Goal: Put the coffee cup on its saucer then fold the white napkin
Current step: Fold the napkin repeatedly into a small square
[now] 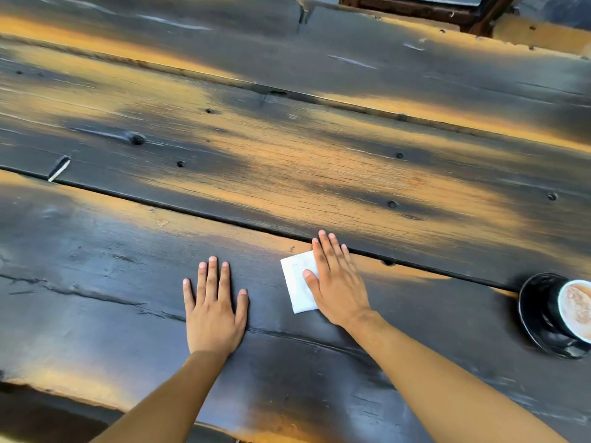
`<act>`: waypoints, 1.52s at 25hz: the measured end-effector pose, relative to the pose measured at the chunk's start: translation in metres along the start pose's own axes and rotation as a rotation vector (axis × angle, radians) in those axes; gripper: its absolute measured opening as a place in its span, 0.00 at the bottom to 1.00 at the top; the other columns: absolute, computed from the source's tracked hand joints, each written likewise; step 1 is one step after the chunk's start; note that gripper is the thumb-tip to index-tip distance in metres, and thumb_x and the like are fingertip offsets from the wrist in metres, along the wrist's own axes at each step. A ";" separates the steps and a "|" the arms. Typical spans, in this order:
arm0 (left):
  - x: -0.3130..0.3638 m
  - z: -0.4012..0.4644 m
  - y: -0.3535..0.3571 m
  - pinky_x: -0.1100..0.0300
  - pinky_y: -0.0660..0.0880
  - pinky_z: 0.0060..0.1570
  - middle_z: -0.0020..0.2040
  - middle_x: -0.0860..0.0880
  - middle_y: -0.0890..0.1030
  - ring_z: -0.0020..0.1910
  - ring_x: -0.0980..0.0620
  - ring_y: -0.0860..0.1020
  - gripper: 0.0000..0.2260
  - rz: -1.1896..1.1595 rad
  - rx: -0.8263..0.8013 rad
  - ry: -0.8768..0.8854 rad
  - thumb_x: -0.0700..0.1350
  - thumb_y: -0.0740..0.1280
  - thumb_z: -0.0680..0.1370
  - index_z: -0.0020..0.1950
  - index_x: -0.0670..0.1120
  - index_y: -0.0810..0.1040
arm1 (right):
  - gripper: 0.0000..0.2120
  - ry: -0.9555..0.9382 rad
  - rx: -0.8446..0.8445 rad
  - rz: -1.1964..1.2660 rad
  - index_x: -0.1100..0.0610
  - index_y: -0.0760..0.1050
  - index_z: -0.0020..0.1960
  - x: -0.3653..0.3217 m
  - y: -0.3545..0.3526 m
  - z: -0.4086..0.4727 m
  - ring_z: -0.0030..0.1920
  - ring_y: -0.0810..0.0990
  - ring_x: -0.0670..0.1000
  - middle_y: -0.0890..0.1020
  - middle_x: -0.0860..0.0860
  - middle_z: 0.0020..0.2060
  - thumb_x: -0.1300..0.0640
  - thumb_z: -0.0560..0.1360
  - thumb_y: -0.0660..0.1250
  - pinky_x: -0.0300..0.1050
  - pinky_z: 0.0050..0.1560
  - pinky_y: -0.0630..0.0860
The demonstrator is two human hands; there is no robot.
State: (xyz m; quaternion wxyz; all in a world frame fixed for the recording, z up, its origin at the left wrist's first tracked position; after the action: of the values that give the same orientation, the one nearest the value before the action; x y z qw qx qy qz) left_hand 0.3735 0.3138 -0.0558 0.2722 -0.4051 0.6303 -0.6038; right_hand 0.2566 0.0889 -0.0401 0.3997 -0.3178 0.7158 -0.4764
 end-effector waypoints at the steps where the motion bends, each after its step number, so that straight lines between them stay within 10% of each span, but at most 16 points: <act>1: 0.001 0.000 0.000 0.39 0.48 0.79 0.83 0.45 0.56 0.82 0.47 0.50 0.31 -0.004 -0.001 -0.006 0.59 0.49 0.82 0.81 0.44 0.58 | 0.33 0.006 0.014 -0.013 0.58 0.47 0.82 0.000 0.002 -0.001 0.82 0.43 0.53 0.47 0.53 0.82 0.42 0.83 0.45 0.51 0.81 0.43; 38: -0.001 0.001 -0.001 0.38 0.52 0.78 0.82 0.45 0.59 0.82 0.45 0.55 0.30 -0.034 0.024 0.009 0.56 0.54 0.80 0.80 0.44 0.62 | 0.35 -0.095 0.041 -0.092 0.63 0.50 0.81 -0.082 0.000 0.031 0.82 0.44 0.56 0.49 0.59 0.81 0.41 0.82 0.49 0.57 0.80 0.47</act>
State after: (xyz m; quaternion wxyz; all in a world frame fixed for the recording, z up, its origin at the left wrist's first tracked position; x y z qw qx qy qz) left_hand 0.3755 0.3142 -0.0549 0.2639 -0.4098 0.6173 -0.6176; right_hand 0.3230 0.1437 -0.0250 0.4174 -0.3643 0.6708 -0.4930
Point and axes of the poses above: each hand's wrist, its own z-axis towards the middle knuckle, its own y-axis out of the palm, x = y × z, the point moved 4 cm from there along z, towards the middle knuckle
